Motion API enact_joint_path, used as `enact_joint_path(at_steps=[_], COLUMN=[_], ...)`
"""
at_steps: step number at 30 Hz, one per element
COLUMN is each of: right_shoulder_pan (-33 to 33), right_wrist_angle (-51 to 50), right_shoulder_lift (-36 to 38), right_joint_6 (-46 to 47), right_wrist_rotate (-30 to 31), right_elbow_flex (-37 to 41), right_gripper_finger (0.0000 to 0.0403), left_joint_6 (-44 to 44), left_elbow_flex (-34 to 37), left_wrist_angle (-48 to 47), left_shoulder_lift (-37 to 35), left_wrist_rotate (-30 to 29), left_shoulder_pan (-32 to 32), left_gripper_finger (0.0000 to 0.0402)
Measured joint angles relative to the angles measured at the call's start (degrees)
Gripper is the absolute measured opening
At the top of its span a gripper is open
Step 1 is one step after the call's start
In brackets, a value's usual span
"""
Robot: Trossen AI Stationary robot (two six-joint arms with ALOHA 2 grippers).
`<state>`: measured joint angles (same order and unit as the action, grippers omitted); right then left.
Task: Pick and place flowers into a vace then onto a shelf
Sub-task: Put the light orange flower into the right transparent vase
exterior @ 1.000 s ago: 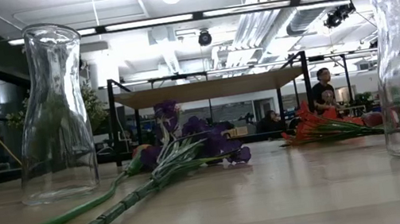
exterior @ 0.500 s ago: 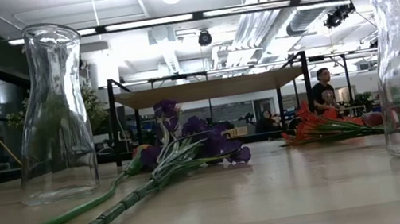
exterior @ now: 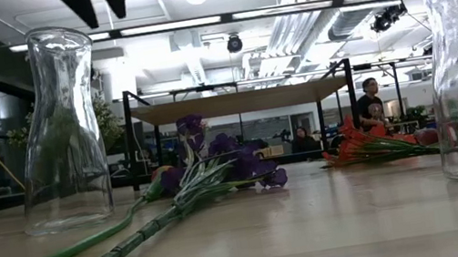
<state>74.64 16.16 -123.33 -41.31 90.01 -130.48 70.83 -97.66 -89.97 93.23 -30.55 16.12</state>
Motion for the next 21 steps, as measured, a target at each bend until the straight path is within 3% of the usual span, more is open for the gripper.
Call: enact_joint_path(at_steps=[9,21], right_shoulder_pan=[-0.01,-0.12], right_wrist_angle=[1.86,2.65], right_shoulder_lift=[0.0,0.0], right_joint_6=[-0.99,-0.93], right_wrist_rotate=[-0.02,-0.03], right_elbow_flex=[0.0,0.0], right_gripper_finger=[0.0012,0.0012], left_joint_6=[4.14,2.7], left_elbow_flex=[4.95,15.32], left_wrist_angle=[2.43,13.67], left_shoulder_lift=[-0.08,-0.53], left_wrist_rotate=[0.48,6.92], left_shoulder_pan=[0.0,-3.13], left_gripper_finger=[0.0319,0.0319])
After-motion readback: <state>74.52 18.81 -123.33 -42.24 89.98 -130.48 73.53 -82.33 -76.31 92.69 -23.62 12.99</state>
